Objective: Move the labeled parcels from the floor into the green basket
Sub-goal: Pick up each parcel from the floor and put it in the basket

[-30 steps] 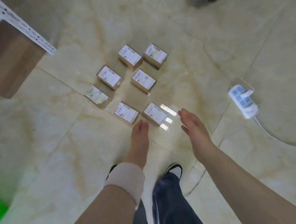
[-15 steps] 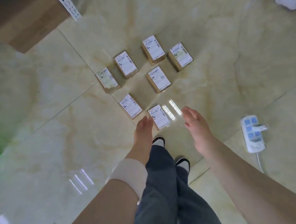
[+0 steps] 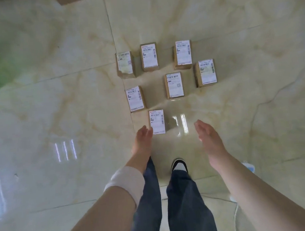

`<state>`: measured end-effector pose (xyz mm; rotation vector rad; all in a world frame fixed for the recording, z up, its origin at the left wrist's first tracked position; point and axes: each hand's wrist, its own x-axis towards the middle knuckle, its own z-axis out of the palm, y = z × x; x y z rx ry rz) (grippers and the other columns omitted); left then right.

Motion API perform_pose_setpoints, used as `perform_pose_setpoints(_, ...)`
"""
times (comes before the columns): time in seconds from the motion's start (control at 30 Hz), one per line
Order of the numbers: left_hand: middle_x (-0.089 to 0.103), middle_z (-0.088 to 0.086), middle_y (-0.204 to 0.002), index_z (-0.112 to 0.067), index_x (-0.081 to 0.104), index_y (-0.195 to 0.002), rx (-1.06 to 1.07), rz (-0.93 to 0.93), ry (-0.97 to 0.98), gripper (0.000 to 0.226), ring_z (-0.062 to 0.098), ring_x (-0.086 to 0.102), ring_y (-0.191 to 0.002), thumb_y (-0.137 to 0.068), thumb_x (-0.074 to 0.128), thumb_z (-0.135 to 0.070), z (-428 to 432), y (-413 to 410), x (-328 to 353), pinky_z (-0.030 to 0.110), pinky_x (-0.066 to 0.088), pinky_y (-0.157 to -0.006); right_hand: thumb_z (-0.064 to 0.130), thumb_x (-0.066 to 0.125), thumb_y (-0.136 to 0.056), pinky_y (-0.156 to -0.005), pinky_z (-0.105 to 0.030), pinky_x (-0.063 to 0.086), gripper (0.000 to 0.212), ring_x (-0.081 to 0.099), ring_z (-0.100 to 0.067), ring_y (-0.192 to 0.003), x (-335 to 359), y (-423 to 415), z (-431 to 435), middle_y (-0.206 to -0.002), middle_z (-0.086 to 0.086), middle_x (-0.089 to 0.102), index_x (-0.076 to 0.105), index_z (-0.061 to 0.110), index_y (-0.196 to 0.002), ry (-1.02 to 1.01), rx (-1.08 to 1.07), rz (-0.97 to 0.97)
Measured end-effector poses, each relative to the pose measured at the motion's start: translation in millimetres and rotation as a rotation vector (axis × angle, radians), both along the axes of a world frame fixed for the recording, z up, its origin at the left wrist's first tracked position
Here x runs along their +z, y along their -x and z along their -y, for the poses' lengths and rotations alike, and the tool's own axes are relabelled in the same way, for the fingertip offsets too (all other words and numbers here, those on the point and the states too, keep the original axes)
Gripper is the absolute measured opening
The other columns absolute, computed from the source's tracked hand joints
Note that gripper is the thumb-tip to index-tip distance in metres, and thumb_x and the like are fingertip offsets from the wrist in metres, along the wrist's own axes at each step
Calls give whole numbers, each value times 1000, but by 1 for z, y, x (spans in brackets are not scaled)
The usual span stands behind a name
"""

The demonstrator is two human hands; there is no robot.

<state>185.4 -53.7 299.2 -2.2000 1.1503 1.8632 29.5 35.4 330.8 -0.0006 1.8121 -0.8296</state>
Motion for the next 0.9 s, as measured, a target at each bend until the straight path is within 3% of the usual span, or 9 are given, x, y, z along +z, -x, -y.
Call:
perform_pose_setpoints(0.17,47,-3,-124,-11,36,-140,13,-66,-19,49,13,43,-111,-95,44,-31,-38,-7,-44,28,30,-101,46,42,-94,-92,-20,29,33,45,-12,-122,-61,3,-23,-117,8,46,45,31,-123,-10,173,-22)
perform_pose_setpoints(0.23,42,-6,-117,-12,32,-142,16,-84,-14,51,9,39,-110,-96,41,-32,-38,-10,-74,24,27,-95,44,42,-95,-93,-20,28,37,45,-10,-118,-99,-4,-21,-121,8,48,46,28,-128,-9,203,-30)
perform_pose_setpoints(0.3,46,1,-124,-11,29,-143,4,-78,-7,53,14,43,-116,-96,39,-34,-36,-17,-115,26,28,-96,43,42,-95,-94,-23,30,49,45,-11,-123,-144,-17,-16,-129,9,48,41,21,-139,-6,238,-30)
perform_pose_setpoints(0.4,31,4,-152,-13,21,-147,-24,-96,42,58,20,33,-138,-97,37,-35,-25,-23,-192,31,25,-108,43,42,-95,-88,-22,33,42,42,-7,-112,-225,-36,2,-117,11,44,47,19,-129,55,263,-18)
perform_pose_setpoints(0.57,42,3,-144,-23,22,-146,19,-140,160,56,19,44,-130,-96,37,-40,4,-23,-313,25,33,-102,34,39,-98,-63,-3,42,31,58,-12,-95,-354,-54,39,-120,-9,62,52,10,-113,167,288,-108)
perform_pose_setpoints(0.67,51,-6,-123,-22,27,-144,70,-239,254,52,6,53,-105,-96,40,-36,10,-19,-349,14,42,-85,33,42,-96,-72,-22,53,31,64,-16,-89,-394,-61,50,-101,-2,67,54,7,-108,281,167,-123)
perform_pose_setpoints(0.77,52,-6,-130,-18,33,-143,145,-342,292,49,-5,53,-102,-96,41,-30,10,-18,-365,2,46,-81,39,44,-89,-75,-30,53,23,63,-10,-83,-414,-67,53,-88,11,67,61,24,-95,408,48,-93)
perform_pose_setpoints(0.83,52,-4,-136,-20,34,-143,192,-400,284,47,2,55,-110,-97,40,-27,9,-18,-370,9,45,-89,52,51,-85,-84,-39,53,25,66,-17,-94,-421,-70,50,-97,9,70,64,33,-96,453,-28,-1)
perform_pose_setpoints(0.9,50,-4,-140,-21,34,-143,226,-438,272,47,8,52,-122,-97,40,-26,8,-17,-373,17,44,-98,67,57,-75,-94,-55,49,55,59,-38,-113,-425,-70,49,-117,-12,65,61,25,-110,466,-49,75)
